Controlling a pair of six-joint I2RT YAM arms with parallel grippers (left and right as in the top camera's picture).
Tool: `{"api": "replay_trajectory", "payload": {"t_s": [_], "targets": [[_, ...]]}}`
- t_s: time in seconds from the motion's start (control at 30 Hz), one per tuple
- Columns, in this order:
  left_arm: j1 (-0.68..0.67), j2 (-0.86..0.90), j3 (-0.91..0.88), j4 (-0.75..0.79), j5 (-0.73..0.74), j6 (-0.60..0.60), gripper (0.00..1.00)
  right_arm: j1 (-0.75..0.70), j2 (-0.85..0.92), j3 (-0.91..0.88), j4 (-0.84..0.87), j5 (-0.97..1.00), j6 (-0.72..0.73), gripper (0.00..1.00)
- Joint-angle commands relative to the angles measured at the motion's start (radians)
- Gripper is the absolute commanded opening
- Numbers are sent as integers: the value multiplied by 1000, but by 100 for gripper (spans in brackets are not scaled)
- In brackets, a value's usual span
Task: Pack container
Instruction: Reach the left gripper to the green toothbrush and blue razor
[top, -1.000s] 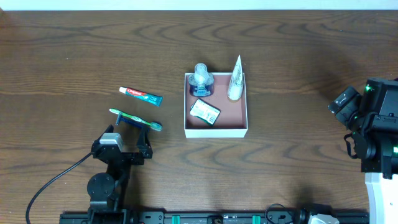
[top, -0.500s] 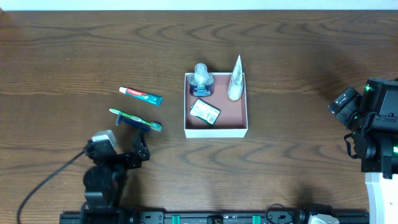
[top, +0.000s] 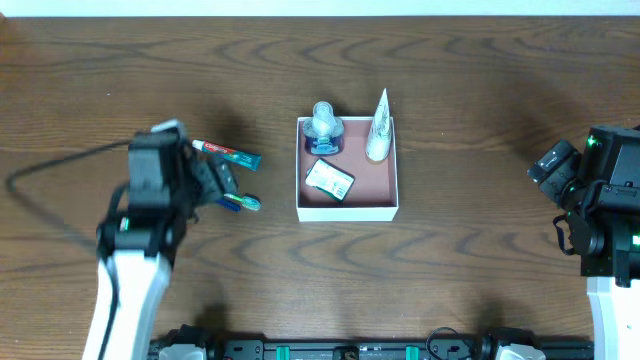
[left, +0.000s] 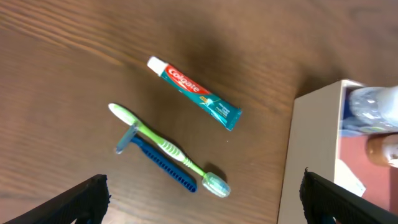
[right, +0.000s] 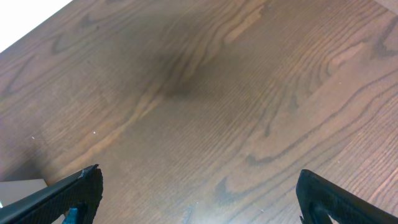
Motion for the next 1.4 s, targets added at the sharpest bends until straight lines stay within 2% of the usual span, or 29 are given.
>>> {"api": "replay_trajectory", "payload": {"t_s": [0.0,0.27,0.4,0.53,0.77,1.37], "targets": [[5,116,24,-11,25,27,98,-6,1,6,-1,14,13,99],[5,323,24,43,21,14,100,-6,1,6,-1,14,13,99],[5,360,24,33,19,-127,86,-6,1,6,-1,14,13,99],[5,390,23,-33,-40,-373,86,-6,1,6,-1,14,13,99],[5,454,17,-34,-39,-560,86,-6,1,6,-1,14,13,99],[6,615,11,-56,-39,-572,86,-6,1,6,-1,14,13,99]]}}
